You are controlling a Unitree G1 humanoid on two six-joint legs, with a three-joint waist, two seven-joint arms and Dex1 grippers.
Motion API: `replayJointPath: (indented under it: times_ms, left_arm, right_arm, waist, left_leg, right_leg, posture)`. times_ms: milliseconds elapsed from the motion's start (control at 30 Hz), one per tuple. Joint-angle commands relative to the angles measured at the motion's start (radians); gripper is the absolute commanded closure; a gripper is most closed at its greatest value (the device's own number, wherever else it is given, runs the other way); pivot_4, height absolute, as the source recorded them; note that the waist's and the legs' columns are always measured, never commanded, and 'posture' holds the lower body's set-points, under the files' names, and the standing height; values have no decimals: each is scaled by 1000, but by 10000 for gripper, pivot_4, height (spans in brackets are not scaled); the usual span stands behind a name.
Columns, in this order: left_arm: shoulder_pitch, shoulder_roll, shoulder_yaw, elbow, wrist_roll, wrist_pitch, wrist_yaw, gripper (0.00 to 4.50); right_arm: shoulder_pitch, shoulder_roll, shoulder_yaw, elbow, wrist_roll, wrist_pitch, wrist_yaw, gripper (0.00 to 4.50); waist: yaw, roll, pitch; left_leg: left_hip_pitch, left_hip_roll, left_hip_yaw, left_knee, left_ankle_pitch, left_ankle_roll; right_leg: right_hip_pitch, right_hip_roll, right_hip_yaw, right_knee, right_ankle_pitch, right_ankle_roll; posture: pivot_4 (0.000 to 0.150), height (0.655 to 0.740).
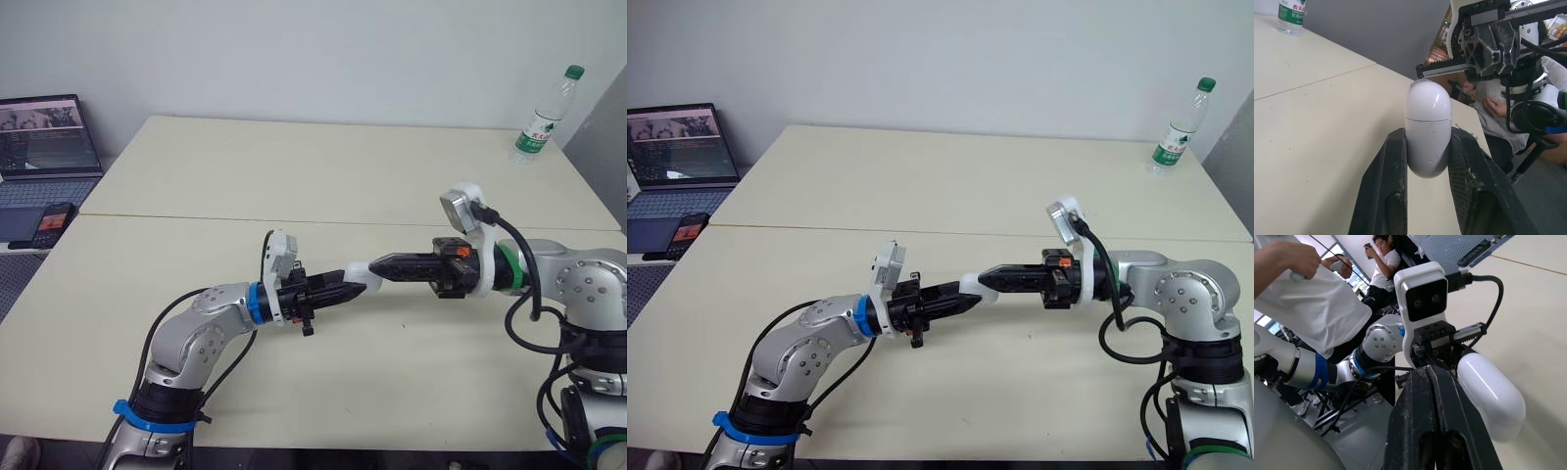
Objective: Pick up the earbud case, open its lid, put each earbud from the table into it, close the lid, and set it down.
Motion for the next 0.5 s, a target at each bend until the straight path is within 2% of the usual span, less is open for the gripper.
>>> replayJointPath:
  times_ms: [33, 167, 233, 333, 400, 500]
  left_arm:
    - [-16, -9, -17, 9, 20, -13, 9, 37400]
    - [-40, -43, -49, 66, 55, 19, 66, 37400]
    - [-58, -61, -96, 107, 108, 36, 107, 37400]
    - [-94, -112, -119, 148, 124, 127, 192, 37400]
    - [-124, -133, -125, 172, 131, 201, 238, 37400]
    - [-156, -163, -114, 224, 119, 260, 251, 37400]
  right_arm:
    - [-3, 9, -52, -7, 7, -47, -46, 44562]
    - [25, 31, -113, 20, -44, -121, -156, 44562]
    - [66, 56, -140, 20, -116, -202, -239, 44562]
    - [153, 74, -136, -40, -268, -339, -350, 44562]
    - [244, 75, -129, -112, -344, -456, -341, 44562]
    - [383, 39, -131, -210, -377, -519, -296, 44562]
  waist:
    - [0, 0, 0]
    - [1, 0, 0]
    - [2, -1, 0]
    - [5, -1, 0]
    - [6, -1, 0]
    - [6, -1, 0]
  left_leg:
    - [0, 0, 0, 0, 0, 0]
    - [0, 0, 0, 0, 0, 0]
    - [-1, 0, 0, 0, 0, 0]
    - [-2, -1, -1, 0, 0, 0]
    - [-5, -1, -1, 0, 0, 0]
    - [-13, -2, -2, 1, 0, 0]
  right_leg:
    - [0, 0, 0, 0, 0, 0]
    - [0, 0, 0, 0, 0, 0]
    - [0, 0, 0, 0, 0, 0]
    - [0, 0, 0, -1, 0, 1]
    - [-4, -1, 0, 0, -1, 2]
    - [-12, -1, -1, 2, -1, 2]
  posture:
    - [1500, 7400]
    - [1500, 7400]
    - [1500, 7400]
    - [1500, 7400]
    - [1500, 7400]
    - [1500, 7400]
